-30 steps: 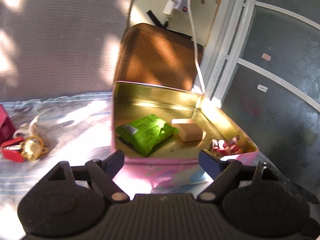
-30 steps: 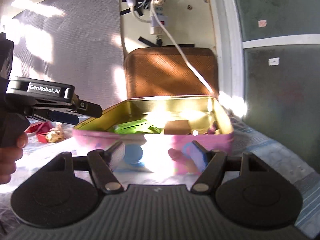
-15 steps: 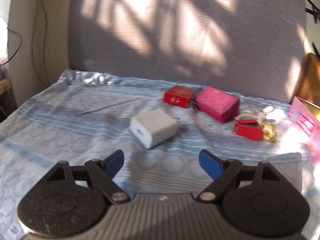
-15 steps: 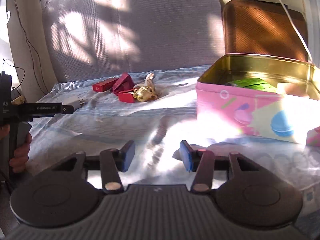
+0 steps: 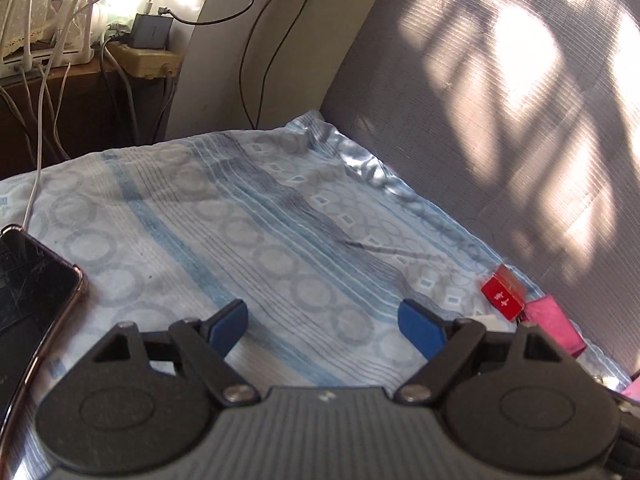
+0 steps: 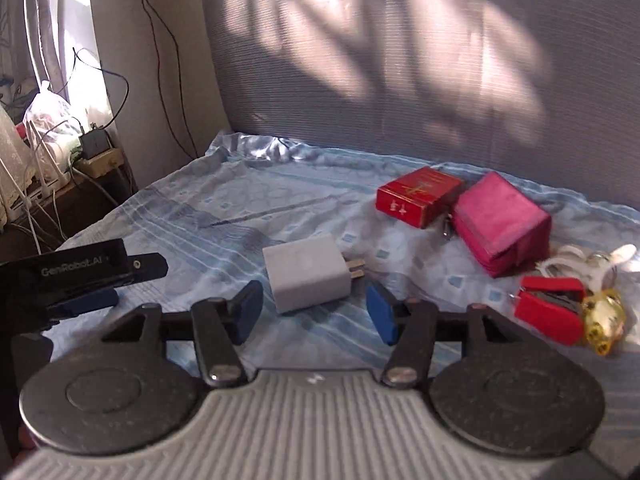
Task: Organize rigid objects
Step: 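Grasp the white charger with the right tool and release it into the tin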
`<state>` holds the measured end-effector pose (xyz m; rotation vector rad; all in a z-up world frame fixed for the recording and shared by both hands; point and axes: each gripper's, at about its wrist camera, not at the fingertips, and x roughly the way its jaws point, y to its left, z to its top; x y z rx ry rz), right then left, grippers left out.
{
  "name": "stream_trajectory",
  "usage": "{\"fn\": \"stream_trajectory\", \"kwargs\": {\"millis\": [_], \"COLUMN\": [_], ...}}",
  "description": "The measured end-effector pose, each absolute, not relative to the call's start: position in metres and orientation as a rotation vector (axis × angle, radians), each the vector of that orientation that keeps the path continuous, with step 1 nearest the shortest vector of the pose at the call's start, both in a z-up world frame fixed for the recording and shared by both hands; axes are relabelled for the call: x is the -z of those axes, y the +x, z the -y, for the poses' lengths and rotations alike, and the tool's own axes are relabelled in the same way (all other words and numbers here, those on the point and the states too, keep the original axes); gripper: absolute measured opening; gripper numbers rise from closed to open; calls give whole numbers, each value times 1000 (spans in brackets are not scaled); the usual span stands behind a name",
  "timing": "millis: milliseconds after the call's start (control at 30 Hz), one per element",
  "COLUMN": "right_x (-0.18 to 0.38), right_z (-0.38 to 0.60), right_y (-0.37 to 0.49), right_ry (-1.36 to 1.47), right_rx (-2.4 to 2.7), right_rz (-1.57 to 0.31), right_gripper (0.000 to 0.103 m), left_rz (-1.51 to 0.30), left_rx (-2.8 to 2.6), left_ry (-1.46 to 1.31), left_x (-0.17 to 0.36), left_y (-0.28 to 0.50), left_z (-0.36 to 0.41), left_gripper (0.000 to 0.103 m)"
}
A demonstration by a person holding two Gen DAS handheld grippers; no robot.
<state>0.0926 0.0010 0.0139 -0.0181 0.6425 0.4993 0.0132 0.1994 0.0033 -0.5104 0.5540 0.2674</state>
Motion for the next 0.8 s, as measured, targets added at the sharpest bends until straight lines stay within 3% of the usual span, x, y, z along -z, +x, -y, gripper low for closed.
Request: {"fn": "stream_trajectory", "kwargs": {"millis": [100,167,300,633,800], "right_x": [-1,5,0,-4,-1], "right_z": [-20,-16,4,195,272], "right_y": [118,125,98,-68,-140], "right_ry": [-100,-68,-84,-35,6], "right_rx": [-458,-457,-461,-260,-44], "right_rz": [-675,-710,-711,-734,-713], "right_gripper": [72,65,61,61,61], "left_rz": [-554,-561,-584,-667,-700], "left_rx": [-240,-218,-179,129,344], "left_ry": [-484,-477,-502,-218,-146], "left_x": [-6,-7,-4,0,-12], "left_y": [16,18,20,21,9], "left_z": [-193,-189,-189,-105,-32], "left_gripper": [85,85,85,89,83]}}
